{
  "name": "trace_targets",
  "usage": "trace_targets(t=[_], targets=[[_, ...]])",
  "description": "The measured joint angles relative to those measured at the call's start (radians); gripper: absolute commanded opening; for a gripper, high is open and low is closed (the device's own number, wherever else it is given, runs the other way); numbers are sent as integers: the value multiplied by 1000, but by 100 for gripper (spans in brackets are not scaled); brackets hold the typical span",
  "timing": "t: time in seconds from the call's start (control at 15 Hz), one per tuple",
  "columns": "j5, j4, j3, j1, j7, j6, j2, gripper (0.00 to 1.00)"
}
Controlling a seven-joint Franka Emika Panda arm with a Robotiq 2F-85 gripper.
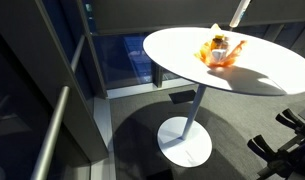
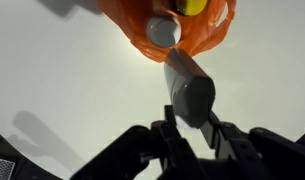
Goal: Remove the white container on the left from the plastic bag and put it on the table
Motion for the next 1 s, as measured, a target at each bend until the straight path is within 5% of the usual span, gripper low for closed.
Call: trace_targets(t=[1.0], targets=[[39,0,-46,-73,51,-1,99,10]])
